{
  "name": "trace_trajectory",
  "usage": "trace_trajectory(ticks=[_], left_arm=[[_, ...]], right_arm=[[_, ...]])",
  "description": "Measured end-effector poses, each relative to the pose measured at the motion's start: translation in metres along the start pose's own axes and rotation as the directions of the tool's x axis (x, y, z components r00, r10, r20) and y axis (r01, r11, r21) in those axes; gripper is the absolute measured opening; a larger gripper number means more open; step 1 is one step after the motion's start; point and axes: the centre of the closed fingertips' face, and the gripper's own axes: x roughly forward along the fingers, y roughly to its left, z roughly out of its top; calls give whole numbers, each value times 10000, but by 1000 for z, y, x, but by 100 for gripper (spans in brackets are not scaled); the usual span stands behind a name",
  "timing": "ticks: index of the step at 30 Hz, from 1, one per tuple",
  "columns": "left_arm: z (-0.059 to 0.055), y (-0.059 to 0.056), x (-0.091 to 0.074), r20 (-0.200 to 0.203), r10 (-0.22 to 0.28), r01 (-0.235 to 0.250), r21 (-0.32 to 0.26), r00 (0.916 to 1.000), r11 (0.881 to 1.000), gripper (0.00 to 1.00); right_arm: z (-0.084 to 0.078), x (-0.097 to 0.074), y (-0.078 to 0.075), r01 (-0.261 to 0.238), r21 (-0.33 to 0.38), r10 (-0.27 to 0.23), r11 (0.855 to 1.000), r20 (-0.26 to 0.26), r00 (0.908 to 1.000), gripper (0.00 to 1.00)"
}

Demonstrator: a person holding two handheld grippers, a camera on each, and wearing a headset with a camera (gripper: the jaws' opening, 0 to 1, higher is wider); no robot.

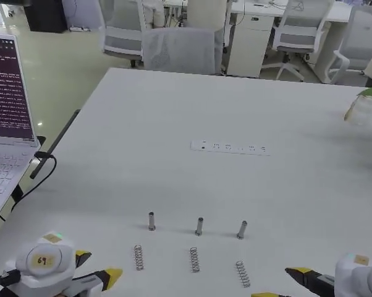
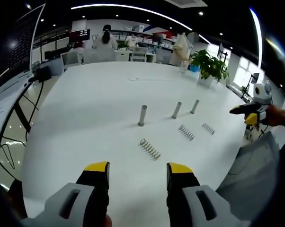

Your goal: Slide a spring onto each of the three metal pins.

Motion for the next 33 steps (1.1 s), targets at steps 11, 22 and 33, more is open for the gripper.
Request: trace_trajectory(ticks=[11,22,33], left_arm=[[-3,-16,-12,254,-138,141,-127,9996,9998,50],[-8,-16,-17,250,-81,88,-253,9997,9996,50],[-3,-17,-11,305,-166,172,-216,9994,9996,50]], right_arm=[[0,4,1,-115,-144,113,9998,-187,9998,67],[0,6,3,-193,-177,189,9997,-203,9996,67],[0,6,3,-190,-169,186,9997,-216,9996,68]])
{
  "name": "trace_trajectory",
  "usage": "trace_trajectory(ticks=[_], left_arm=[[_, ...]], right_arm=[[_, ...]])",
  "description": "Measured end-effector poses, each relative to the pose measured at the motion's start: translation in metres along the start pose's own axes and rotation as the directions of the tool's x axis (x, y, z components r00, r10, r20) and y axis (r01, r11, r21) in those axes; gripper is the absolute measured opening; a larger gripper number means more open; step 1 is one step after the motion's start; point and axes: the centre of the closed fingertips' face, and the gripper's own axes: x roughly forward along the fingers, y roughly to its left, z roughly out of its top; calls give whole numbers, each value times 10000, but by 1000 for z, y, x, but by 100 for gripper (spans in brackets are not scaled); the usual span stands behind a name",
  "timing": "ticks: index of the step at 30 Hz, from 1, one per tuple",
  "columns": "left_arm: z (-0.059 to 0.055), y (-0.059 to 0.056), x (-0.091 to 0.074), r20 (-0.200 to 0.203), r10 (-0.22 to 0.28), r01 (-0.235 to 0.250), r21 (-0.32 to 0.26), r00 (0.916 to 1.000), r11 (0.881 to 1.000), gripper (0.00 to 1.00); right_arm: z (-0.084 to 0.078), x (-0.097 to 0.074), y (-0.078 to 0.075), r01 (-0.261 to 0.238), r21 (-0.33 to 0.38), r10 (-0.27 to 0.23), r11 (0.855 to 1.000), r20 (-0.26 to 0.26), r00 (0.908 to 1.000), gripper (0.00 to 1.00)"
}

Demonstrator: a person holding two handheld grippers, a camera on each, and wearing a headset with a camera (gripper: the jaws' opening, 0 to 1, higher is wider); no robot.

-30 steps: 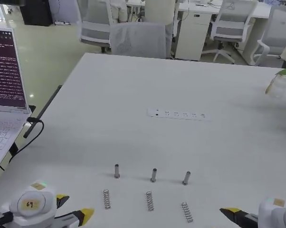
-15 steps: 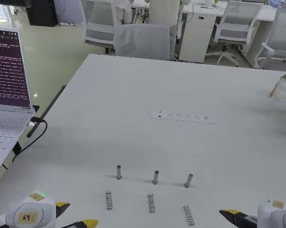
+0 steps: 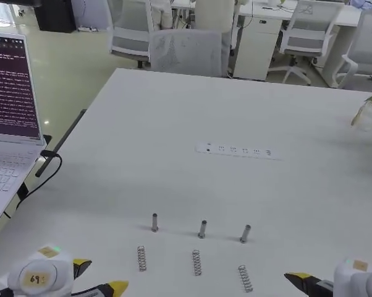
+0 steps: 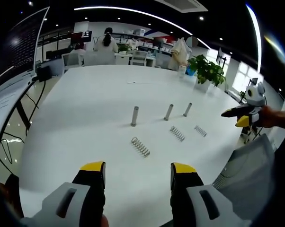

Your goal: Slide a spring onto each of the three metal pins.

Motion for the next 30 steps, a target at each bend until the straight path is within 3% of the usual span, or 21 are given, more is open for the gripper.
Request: trace_trajectory(ticks=[30], left_arm=[[13,-11,47,-141,-357,357,48,9993,9993,46]], right_arm=[[4,-1,-1,36,26,-36,10000,69,10000,67]])
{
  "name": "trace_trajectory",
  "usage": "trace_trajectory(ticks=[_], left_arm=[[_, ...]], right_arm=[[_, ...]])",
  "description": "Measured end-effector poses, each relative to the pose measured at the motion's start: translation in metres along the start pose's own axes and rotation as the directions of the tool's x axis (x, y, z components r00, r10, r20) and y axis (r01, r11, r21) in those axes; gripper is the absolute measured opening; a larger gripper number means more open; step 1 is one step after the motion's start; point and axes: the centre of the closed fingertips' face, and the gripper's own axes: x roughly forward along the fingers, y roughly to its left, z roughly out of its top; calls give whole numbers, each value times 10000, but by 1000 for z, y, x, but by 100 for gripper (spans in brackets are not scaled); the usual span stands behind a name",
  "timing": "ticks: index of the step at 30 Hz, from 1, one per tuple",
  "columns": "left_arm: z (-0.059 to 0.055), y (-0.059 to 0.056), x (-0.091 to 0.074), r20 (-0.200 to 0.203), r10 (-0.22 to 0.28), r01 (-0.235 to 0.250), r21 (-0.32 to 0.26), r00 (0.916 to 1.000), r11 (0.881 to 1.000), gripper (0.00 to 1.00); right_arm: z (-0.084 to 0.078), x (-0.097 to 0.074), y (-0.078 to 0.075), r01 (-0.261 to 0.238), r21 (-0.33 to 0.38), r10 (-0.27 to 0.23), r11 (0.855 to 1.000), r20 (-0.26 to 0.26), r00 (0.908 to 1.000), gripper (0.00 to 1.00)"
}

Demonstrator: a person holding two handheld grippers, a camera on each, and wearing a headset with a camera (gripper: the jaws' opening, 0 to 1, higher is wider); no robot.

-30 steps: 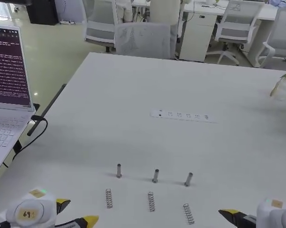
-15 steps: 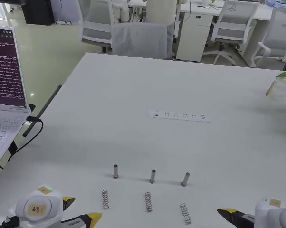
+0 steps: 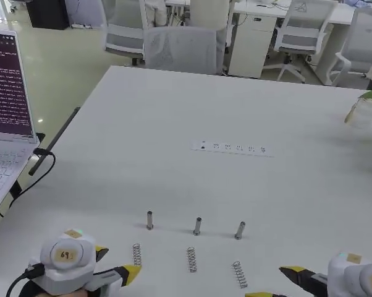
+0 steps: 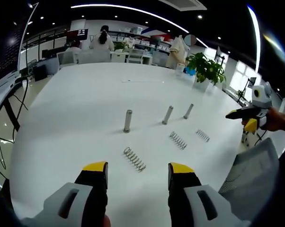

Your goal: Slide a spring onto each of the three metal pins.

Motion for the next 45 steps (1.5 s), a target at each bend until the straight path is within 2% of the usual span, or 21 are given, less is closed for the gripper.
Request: trace_trajectory(ticks=[6,7,12,21,32,38,45], left_arm=[[1,-1,11,-98,-39,39,-56,9999,10000,44],[2,-2,13,-103,-189,188,-53,9998,9998,45],[-2,-2,19,-286,-232,234,47,9993,9997,45],[-7,3,31,-476,-147,143,-94,9988,9999,42],[-13,-2,47,-737,-123,112,-159,9972,9998,38],[-13,-4,52,-722,-55,30,-348,9974,9994,37],[-19,-4,56,-882,12,-31,-205,9961,9998,34]], right_arm=[[0,0,-1,21,32,-21,10000,30,10000,67],[-1,-1,-1,41,45,-41,10000,22,10000,67],[-4,-1,-2,42,62,-42,10000,-39,10000,67],[-5,0,0,20,104,-19,9999,-43,10000,67],[-3,-2,-4,85,137,-85,9999,-24,10000,67],[-5,-2,-3,85,142,-84,9999,-63,9999,67],[-6,-1,-2,49,155,-48,9999,-62,10000,67]])
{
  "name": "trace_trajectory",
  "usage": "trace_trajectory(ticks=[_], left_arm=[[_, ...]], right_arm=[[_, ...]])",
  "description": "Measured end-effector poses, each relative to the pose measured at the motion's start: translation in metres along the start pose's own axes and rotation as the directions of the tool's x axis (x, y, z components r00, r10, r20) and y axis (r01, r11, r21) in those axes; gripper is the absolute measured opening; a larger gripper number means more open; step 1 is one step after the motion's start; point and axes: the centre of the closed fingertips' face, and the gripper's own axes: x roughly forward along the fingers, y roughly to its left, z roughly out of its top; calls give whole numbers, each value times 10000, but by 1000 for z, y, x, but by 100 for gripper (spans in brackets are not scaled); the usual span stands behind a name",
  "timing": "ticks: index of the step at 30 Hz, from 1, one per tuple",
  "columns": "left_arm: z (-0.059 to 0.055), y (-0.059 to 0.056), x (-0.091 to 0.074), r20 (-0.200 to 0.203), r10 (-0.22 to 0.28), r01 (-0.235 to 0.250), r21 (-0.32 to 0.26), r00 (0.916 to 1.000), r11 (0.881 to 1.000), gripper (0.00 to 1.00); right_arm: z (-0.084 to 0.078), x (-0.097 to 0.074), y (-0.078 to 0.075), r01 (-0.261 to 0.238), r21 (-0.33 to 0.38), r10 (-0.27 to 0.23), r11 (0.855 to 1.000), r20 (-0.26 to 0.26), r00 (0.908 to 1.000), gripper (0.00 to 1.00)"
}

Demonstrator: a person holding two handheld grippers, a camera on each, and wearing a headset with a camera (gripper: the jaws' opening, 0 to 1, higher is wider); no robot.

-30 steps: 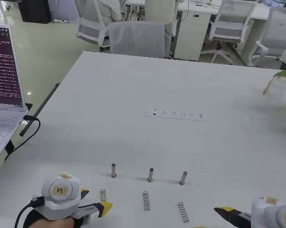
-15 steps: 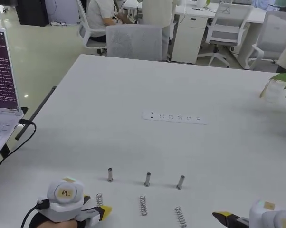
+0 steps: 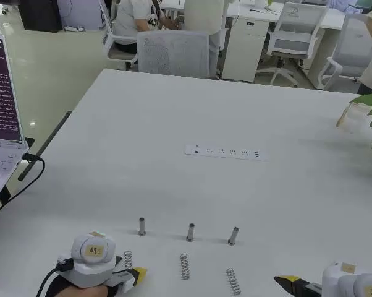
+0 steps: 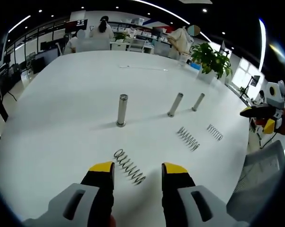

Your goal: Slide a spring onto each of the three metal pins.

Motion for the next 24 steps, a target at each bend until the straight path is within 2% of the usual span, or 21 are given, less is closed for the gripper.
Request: trace_trajectory(ticks=[6,15,18,21,24], left_arm=[[1,1,1,29,76,-76,-60,10000,10000,32],[0,5,3,-88,325,-322,396,9994,9987,27],[-1,9,3,-134,560,-550,652,9983,9964,22],[1,11,4,-182,682,-673,470,9975,9966,18],[0,12,4,-310,834,-810,722,9960,9941,15]], right_arm=[[-1,-1,-1,34,23,-34,10000,-8,10000,67],[-1,-1,-1,34,-5,-34,10000,-17,10000,67],[-1,0,0,3,-7,-3,10000,-14,10000,67],[-1,2,1,-37,-5,37,10000,-28,10000,67],[0,5,4,-102,-72,102,9999,-64,9999,67]])
